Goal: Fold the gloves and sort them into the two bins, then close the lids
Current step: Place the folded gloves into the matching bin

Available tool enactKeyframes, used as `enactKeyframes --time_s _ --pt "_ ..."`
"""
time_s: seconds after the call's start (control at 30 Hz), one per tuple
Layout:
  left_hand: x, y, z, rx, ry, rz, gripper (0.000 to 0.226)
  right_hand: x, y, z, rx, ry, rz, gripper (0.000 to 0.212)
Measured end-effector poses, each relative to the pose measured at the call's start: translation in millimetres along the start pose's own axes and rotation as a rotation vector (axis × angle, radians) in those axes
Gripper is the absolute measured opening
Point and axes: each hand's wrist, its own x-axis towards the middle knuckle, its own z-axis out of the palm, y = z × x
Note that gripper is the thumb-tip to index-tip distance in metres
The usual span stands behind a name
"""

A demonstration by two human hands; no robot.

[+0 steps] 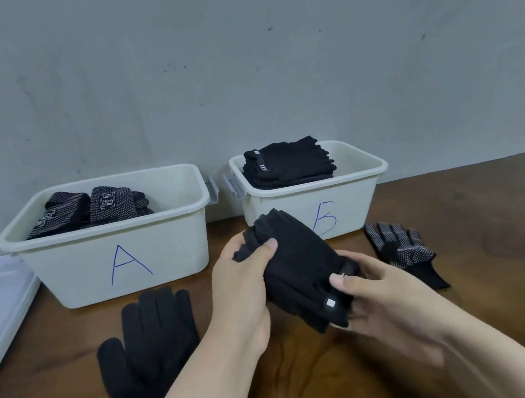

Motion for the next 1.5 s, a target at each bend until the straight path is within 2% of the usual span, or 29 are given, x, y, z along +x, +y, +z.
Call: enactKeyframes --time_s 0.07,0.13,0.17,0.33,0.47,0.57,0.63,0.7,0.77,0.8,0.87,0.9,1.0,1.1,1.2,1.3,1.37,1.43,1.5 --pt "1.5 6.2 5.2 -0.004 -0.023 0.083 0.024 2.8 -12.4 2.8 -0.106 0.139 -0.116 0.042" --pt "6.2 12.8 9.4 0.001 -0.057 0.153 0.025 5.9 -35.8 6.5 -0.353 0.304 -0.265 0.043" --pt "9.5 17.1 10.9 0.013 -0.063 0.183 0.026 8.5 -49.6 8.4 -0.449 0.33 -0.322 0.045" --pt "35.3 49.6 21.0 -0.072 -0.179 0.277 0.037 45.4 -127.0 20.9 -0.547 0.282 -0.476 0.029" --pt "63.8 75.7 22.8 -0.056 -0.133 0.351 0.039 113.3 -191.1 16.1 -0.504 0.212 -0.409 0.028" --pt "83.9 79.0 17.5 0.236 -0.042 0.533 0.036 163.8 -205.9 10.5 -0.583 0.21 -0.281 0.027" --pt "93.7 75.1 12.9 0.498 -0.005 0.652 0.035 190.4 -196.2 4.0 -0.835 0.283 -0.233 0.027" --pt "100.3 68.5 10.5 0.802 -0.013 0.756 0.037 208.7 -181.2 -2.8 -1.191 0.397 -0.23 0.036" --pt "102.7 61.8 10.7 1.062 -0.069 0.806 0.041 213.8 -169.1 -6.4 -1.417 0.514 -0.354 0.047" --pt "103.0 58.5 11.2 1.153 -0.097 0.804 0.044 211.8 -164.8 -6.2 -1.481 0.535 -0.496 0.044" --pt "104.3 53.4 12.8 1.281 -0.135 0.781 0.05 204.3 -158.5 -3.0 -1.59 0.425 -0.751 0.034" --pt "104.7 51.1 13.6 1.317 -0.148 0.773 0.052 201.0 -155.7 -2.0 -1.652 0.318 -0.775 0.035" --pt "105.4 45.7 15.8 1.379 -0.186 0.752 0.059 199.4 -147.4 0.5 -1.83 0.047 -0.54 0.046" --pt "107.8 39.3 15.6 1.419 -0.182 0.755 0.062 206.7 -146.0 -1.0 -1.89 -0.077 -0.37 0.047" --pt "111.8 34.1 13.2 1.425 -0.171 0.752 0.063 214.7 -144.8 -3.2 -1.847 -0.223 -0.246 0.046" --pt "116.3 31.3 10.0 1.451 -0.179 0.733 0.065 224.6 -145.5 -7.8 -1.855 -0.27 -0.163 0.048" --pt "115.8 30.2 9.3 1.465 -0.179 0.729 0.065 223.8 -145.5 -7.7 -1.856 -0.29 -0.235 0.046" --pt "113.4 30.3 11.4 1.449 -0.164 0.732 0.063 217.2 -145.5 -6.7 -1.851 -0.218 -0.378 0.042" --pt "109.3 32.7 14.4 1.367 -0.112 0.772 0.055 208.4 -148.7 -5.8 -1.814 -0.066 -0.479 0.042"
